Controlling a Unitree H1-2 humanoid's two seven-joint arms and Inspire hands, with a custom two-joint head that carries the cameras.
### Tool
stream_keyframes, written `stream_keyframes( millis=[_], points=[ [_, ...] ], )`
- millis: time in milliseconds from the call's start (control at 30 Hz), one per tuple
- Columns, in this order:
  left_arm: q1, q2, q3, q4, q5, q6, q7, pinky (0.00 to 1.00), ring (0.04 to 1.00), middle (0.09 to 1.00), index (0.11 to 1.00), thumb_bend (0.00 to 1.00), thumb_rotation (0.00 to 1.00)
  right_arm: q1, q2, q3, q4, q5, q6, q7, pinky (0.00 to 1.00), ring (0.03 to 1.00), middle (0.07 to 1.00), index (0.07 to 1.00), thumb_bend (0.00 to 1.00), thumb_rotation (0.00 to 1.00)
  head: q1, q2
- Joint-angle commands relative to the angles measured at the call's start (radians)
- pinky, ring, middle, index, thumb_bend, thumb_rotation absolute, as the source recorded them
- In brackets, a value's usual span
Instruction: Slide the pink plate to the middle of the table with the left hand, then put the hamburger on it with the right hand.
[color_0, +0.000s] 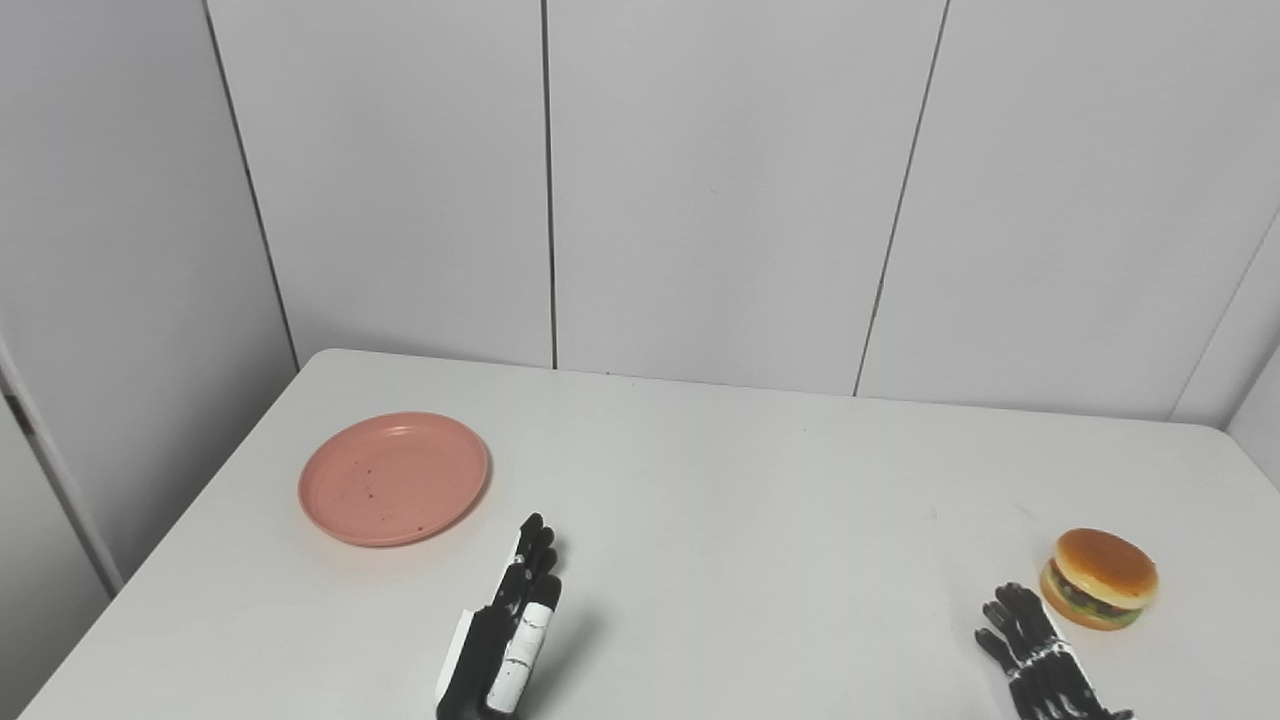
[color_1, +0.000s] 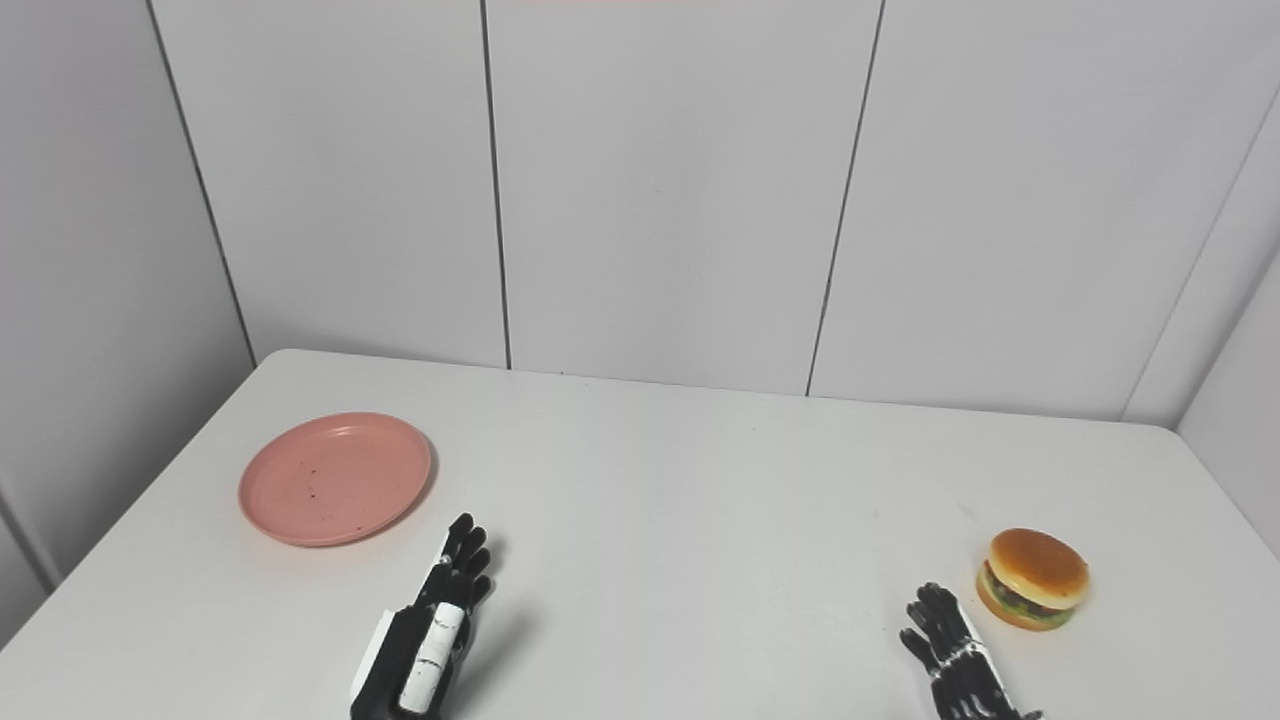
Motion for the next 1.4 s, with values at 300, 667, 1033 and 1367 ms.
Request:
stream_keyframes(
  millis=[300,667,1033,1367],
  points=[
    [-0.098,0.008,0.055,-0.140,-0.053,-0.025,0.010,0.93,0.953,0.942,0.924,0.91,0.85,-0.018,-0.045,-0.023,0.147,-0.017,0.102,-0.026,0.89,0.919,0.934,0.910,0.95,0.93,-0.007,0.015],
    [-0.271,0.073,0.134,-0.167,-0.067,0.045,0.025,0.93,0.932,0.921,0.871,0.96,0.85,-0.019,-0.046,-0.017,0.158,-0.028,0.085,-0.024,0.87,0.916,0.931,0.906,0.95,0.92,-0.007,0.013],
    [-0.394,0.206,0.242,-0.085,-0.097,0.027,0.012,0.93,0.917,0.897,0.868,0.92,0.87,-0.019,-0.043,-0.013,0.164,-0.032,0.082,-0.023,0.86,0.902,0.915,0.900,0.95,0.92,-0.013,0.013],
    [-0.512,0.357,0.337,0.143,-0.119,-0.052,-0.001,0.84,0.879,0.885,0.855,0.93,0.84,-0.017,-0.045,-0.011,0.160,-0.028,0.090,-0.021,0.86,0.892,0.906,0.898,0.95,0.92,-0.011,0.015]
  ],
)
